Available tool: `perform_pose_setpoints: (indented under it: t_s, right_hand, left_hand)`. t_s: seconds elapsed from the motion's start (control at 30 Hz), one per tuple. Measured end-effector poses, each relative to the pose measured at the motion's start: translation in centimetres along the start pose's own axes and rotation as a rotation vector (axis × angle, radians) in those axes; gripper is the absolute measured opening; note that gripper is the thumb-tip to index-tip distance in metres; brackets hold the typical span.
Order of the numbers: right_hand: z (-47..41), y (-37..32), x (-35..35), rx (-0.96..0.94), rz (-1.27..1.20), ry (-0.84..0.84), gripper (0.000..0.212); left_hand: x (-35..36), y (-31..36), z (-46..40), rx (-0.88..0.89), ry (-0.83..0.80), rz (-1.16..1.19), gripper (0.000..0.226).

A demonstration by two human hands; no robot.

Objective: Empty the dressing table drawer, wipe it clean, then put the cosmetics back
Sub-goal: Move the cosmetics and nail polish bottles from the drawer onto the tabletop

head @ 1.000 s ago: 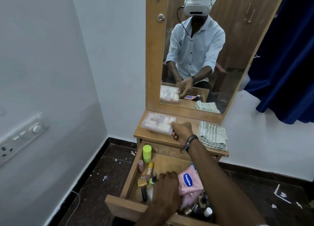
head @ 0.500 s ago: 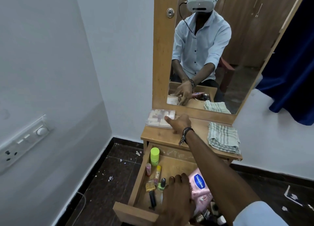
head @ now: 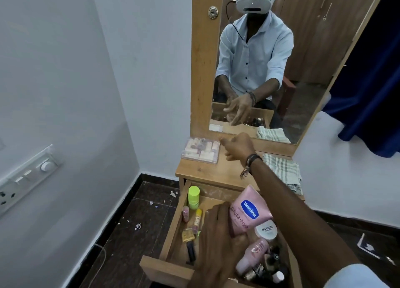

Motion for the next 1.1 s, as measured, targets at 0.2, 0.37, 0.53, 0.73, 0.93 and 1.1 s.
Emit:
perform_pose_setpoints:
  t_s: [0.2, 0.37, 0.53, 0.73, 0.93, 1.1]
  right_hand:
    - [2.2, 0.1, -6.5, 0.039, -0.493, 0.058, 0.025]
    - [7.8, 2.4, -8.4, -0.011, -0.617, 0.077, 0.027]
    - [14.0, 7.5, -5.9, 0.107, -0.616, 0.112, 0.021]
    - [18.6, 12.7, -2.6, 0.252, -0.653, 0.137, 0.012]
    - [19.7, 13.9, -1.8, 0.282, -0.627, 0.103, 0.014]
    - [19.6, 14.1, -1.6, 0.265, -0.572, 0.099, 0.01]
  left_hand:
    - [-6.1, 2.3, -4.4, 0.028, 0.186, 0.268, 0.059]
    - [-9.8, 2.7, -11.8, -0.044, 0.295, 0.389, 0.062]
    - [-10.6, 1.5, -18.4, -0.12, 0.407, 0.396, 0.066]
    - [-9.1, -0.1, -22.3, -0.142, 0.417, 0.328, 0.068]
    - [-8.3, -0.9, -24.1, -0.178, 0.414, 0.318, 0.069]
    - [-7.8, -1.2, -24.8, -0.196, 0.374, 0.289, 0.068]
Point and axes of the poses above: each hand's wrist, its own z-axis away from the middle knuckle, its own x-axis out of the palm, y = z × x, the point moved 6 cm from there along -z, towards the middle knuckle, and after that the axes turned 5 degrees about -x, right-handed, at the moved point
